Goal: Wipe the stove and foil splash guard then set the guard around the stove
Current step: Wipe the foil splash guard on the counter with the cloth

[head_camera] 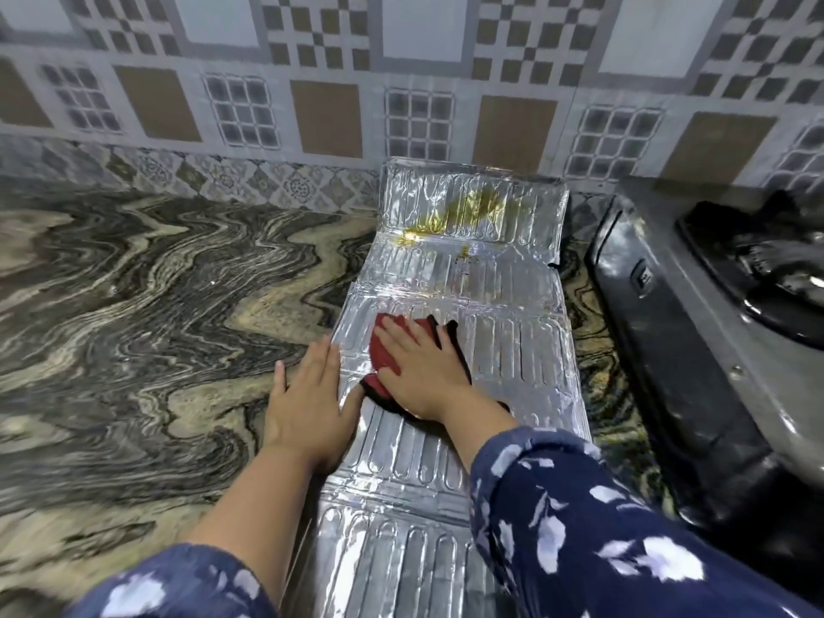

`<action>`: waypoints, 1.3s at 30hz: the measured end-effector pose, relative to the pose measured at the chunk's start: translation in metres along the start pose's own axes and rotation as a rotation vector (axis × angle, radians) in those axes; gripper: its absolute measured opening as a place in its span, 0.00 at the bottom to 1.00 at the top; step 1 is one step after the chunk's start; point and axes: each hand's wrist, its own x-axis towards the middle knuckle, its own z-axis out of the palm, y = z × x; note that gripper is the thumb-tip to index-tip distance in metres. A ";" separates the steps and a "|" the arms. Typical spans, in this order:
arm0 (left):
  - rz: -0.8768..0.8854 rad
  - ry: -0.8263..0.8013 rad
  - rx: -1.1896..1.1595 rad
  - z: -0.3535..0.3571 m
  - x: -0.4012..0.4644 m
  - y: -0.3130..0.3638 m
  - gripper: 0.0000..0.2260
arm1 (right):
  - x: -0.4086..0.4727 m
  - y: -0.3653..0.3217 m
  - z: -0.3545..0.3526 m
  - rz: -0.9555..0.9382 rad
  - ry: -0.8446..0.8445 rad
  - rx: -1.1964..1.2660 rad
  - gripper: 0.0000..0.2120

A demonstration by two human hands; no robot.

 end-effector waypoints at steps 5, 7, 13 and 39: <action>0.001 0.006 -0.024 -0.002 -0.015 -0.003 0.30 | -0.044 0.010 0.003 -0.076 0.027 0.042 0.32; 0.000 0.001 -0.033 -0.003 -0.016 -0.003 0.30 | -0.055 0.021 0.003 -0.034 0.057 0.027 0.35; -0.010 0.014 -0.056 -0.002 -0.016 -0.001 0.30 | -0.027 0.004 0.006 0.190 0.022 -0.020 0.29; 0.015 -0.045 -0.025 -0.001 -0.010 -0.008 0.31 | -0.078 0.072 -0.021 0.509 -0.074 0.160 0.35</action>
